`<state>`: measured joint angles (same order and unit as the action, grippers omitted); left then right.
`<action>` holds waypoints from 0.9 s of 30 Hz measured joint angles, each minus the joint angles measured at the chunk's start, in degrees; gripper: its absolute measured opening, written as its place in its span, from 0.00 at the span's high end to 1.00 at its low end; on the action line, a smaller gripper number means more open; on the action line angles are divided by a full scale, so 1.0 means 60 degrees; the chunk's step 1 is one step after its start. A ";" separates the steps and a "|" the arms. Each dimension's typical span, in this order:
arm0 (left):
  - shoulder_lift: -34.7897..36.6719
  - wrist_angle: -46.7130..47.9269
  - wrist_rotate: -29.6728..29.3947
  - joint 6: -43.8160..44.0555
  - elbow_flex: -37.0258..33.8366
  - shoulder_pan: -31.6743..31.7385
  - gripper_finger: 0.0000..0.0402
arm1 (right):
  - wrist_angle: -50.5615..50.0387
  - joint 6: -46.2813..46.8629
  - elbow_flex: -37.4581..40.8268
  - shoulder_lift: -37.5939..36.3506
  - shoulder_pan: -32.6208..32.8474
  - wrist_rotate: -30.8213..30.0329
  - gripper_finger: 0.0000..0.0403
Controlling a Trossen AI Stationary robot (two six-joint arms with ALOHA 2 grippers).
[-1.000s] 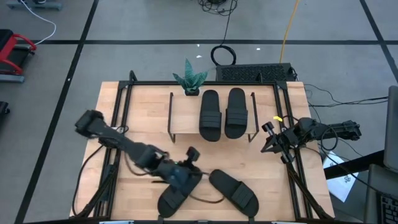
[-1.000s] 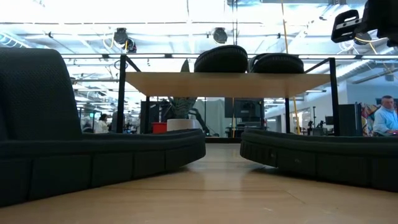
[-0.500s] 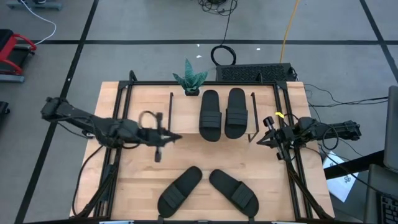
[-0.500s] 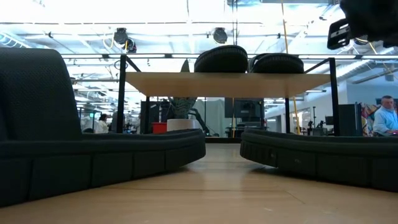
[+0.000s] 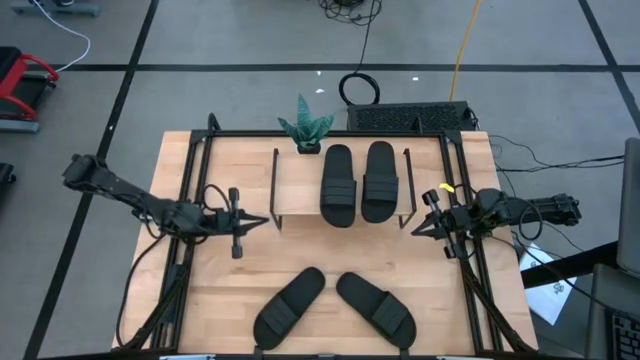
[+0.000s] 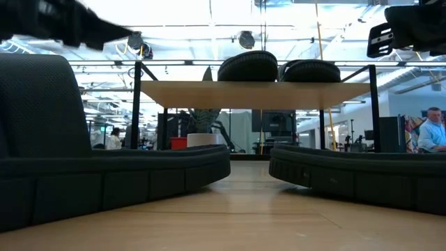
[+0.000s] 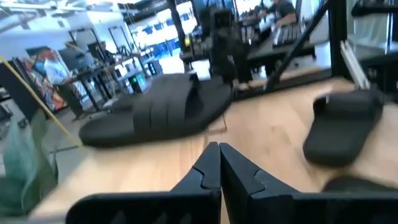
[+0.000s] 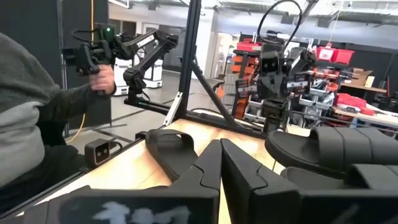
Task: Pick and place slides into the shelf
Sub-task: Put the right slide under the shelf
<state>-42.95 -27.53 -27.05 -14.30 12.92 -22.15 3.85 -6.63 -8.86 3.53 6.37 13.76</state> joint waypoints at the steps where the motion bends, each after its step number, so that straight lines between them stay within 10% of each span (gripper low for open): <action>1: 0.0080 -0.0020 0.0003 0.0017 -0.0222 0.0000 1.00 | -0.0040 -0.0004 0.0000 0.0000 0.0000 0.0000 1.00; 19: 0.0544 -0.1457 0.0754 0.0965 -0.1721 0.0007 0.99 | -0.0187 -0.0441 0.0259 0.0008 0.0000 -0.0488 1.00; 27: 0.0537 -0.1739 0.0379 0.1085 -0.1721 0.0007 0.98 | 0.0718 0.0330 0.0156 0.0014 0.0150 0.1154 1.00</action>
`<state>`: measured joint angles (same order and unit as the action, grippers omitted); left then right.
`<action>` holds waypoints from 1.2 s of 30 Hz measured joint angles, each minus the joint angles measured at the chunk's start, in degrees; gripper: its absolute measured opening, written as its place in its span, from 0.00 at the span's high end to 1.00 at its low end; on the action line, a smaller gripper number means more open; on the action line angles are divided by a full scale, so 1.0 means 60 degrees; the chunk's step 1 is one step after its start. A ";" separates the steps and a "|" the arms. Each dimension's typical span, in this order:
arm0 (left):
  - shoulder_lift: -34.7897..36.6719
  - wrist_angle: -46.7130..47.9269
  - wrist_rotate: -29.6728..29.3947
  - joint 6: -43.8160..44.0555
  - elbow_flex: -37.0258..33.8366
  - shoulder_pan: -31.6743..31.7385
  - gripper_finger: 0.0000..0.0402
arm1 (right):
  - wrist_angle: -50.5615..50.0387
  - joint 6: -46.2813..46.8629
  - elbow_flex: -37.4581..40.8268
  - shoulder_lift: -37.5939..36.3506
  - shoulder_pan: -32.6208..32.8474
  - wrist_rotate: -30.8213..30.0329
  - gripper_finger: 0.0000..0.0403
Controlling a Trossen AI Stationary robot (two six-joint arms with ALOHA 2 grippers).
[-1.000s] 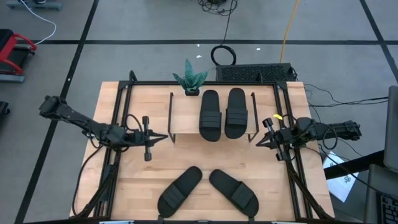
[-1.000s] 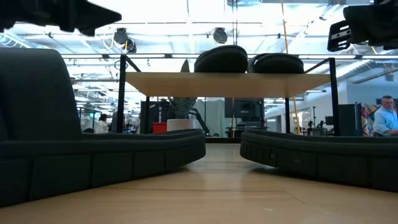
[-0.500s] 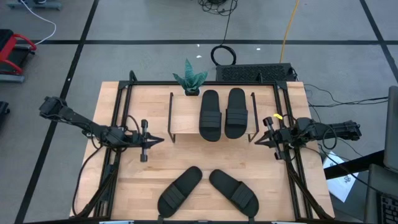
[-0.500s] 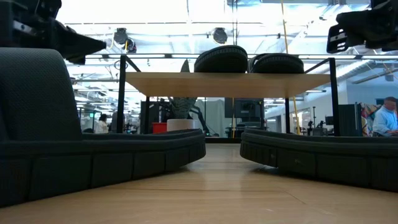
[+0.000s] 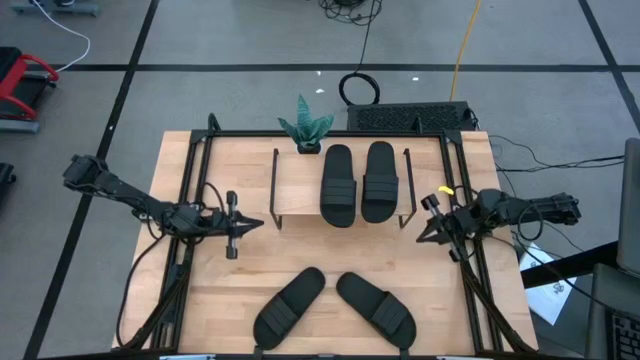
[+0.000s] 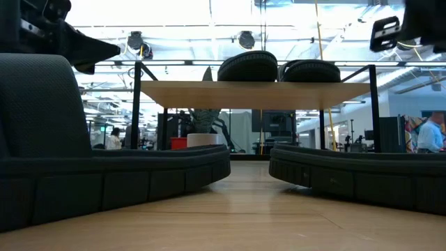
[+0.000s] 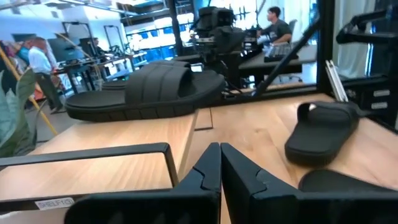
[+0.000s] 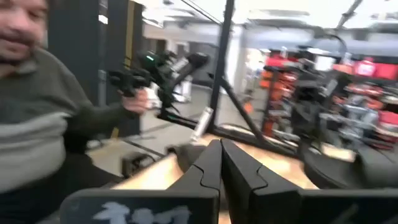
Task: Pick and place slides into the shelf
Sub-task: Put the right slide under the shelf
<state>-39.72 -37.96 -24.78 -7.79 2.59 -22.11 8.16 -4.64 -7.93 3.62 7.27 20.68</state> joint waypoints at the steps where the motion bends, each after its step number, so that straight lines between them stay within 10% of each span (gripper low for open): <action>1: 0.0004 -0.0024 -0.0063 0.0064 0.0000 0.0000 0.99 | 0.0041 0.0034 -0.0046 0.0040 0.0125 0.0059 1.00; 12: 0.0000 -0.0446 -0.0637 0.0300 0.0004 0.0000 0.95 | -0.0304 -0.0186 -0.1183 0.2131 0.3098 -0.1962 0.90; 20: 0.0000 -0.0435 -0.0641 0.0284 0.0004 0.0000 0.99 | -0.1298 -0.0457 -0.3175 0.5425 0.6929 -0.6030 0.90; 27: -0.0001 -0.0435 -0.0648 0.0072 0.0004 0.0000 0.97 | -0.2411 0.0314 -0.5249 0.8413 1.0182 -1.1518 0.90; 36: 0.0000 -0.0435 -0.0648 0.0209 0.0007 0.0000 0.95 | -0.2175 0.1110 -0.5758 1.1026 1.1711 -1.5230 0.90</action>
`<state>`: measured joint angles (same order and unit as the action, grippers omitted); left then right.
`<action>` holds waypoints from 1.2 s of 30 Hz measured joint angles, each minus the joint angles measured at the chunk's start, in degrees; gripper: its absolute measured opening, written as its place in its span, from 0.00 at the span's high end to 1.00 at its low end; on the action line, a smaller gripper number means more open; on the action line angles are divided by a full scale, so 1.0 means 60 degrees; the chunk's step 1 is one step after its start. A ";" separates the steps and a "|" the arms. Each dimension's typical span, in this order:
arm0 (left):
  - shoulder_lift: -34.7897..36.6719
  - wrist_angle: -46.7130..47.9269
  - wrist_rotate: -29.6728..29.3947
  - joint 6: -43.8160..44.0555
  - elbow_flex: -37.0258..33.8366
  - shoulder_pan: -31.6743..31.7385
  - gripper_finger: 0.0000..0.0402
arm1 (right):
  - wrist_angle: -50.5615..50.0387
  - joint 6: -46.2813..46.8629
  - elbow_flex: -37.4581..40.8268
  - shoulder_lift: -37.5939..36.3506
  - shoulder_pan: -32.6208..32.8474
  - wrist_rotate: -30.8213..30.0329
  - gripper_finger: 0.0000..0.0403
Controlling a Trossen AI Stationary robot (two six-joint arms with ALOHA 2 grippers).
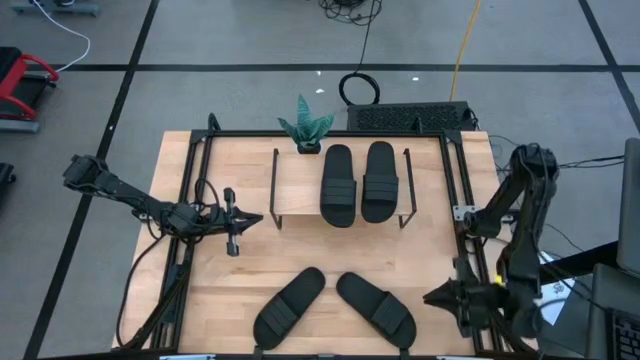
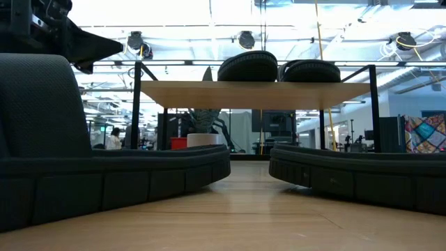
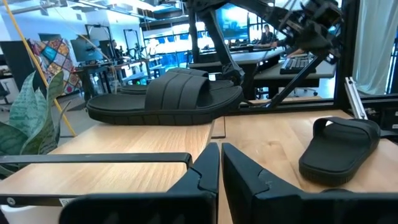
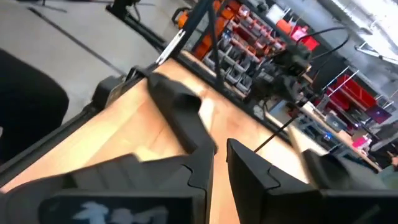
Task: Pick and place slides into the shelf
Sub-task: Put the right slide under the shelf
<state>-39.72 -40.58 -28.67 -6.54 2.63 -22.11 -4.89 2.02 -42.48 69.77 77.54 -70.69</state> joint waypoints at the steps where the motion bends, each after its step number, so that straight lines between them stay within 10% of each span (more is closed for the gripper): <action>1: 0.0000 0.0004 0.0000 0.0052 0.0000 0.0000 0.95 | 0.0022 0.0210 0.0000 0.0257 0.0005 0.0000 0.90; 21: 0.0000 0.0004 -0.0175 0.0736 0.0004 0.0000 0.95 | -0.0192 0.2254 -0.1977 0.4156 -0.0109 0.0536 1.00; 31: 0.0000 0.0010 -0.0186 0.1128 0.0004 0.0000 0.95 | -0.0699 0.9531 -0.2000 0.4140 -0.0171 0.2801 1.00; 36: 0.0000 0.0011 -0.0186 0.1131 0.0004 0.0000 0.95 | -0.0504 1.0123 -0.2004 0.4480 -0.0178 0.3304 1.00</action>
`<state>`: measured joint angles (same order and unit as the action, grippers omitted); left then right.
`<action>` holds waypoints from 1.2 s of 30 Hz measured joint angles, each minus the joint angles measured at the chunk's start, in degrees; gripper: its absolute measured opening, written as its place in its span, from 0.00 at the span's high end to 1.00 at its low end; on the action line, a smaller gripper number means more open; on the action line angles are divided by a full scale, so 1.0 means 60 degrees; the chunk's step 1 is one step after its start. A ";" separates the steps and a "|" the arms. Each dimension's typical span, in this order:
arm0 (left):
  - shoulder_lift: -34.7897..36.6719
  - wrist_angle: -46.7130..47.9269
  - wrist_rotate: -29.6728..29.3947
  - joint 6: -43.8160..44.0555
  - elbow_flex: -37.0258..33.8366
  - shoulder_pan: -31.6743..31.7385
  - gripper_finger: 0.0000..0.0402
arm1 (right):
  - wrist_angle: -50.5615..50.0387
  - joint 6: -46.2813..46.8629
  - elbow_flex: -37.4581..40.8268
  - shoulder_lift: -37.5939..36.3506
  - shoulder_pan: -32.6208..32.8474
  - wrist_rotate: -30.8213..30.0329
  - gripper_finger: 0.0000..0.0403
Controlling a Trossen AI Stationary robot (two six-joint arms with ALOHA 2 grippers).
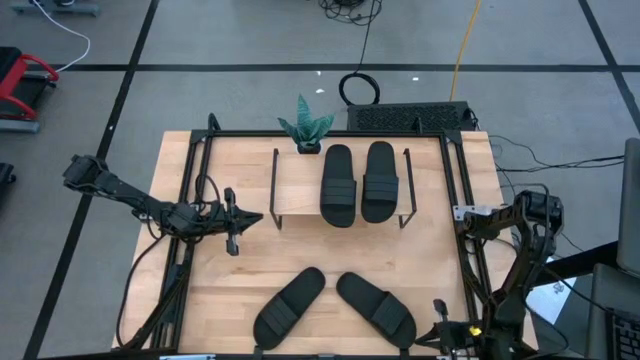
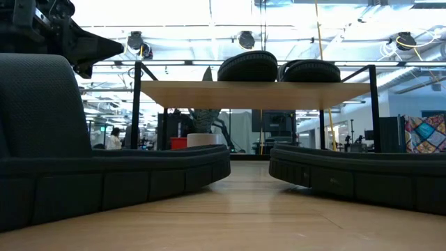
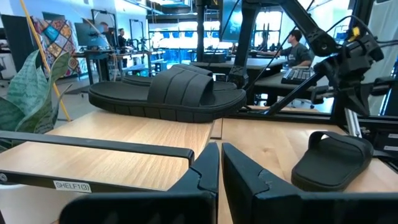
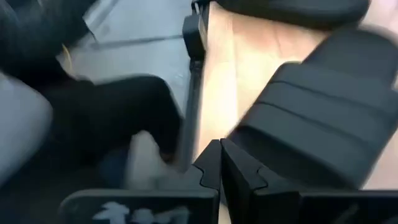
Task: Pick and place slides into the shelf
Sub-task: Put the right slide under the shelf
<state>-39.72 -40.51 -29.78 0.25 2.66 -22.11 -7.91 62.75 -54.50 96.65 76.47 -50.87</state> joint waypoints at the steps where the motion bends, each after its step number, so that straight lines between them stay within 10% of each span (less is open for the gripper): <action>1: 0.0000 0.0004 0.0002 -0.0030 0.0000 0.0000 0.95 | -0.0027 -0.0404 0.0000 0.0119 -0.0004 0.0002 1.00; 12: -0.0002 0.0467 -0.0047 -0.0035 0.0004 0.0000 0.95 | -0.0657 -0.6449 0.0015 0.0643 -0.0434 -0.0287 1.00; 36: -0.0004 0.0597 -0.0055 0.0037 0.0004 0.0000 0.95 | -0.1377 -0.8348 0.0011 0.0074 -0.1622 0.1263 0.42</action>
<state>-39.75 -36.93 -30.11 0.47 2.68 -22.11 -16.17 12.67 -54.43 97.10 66.73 -43.29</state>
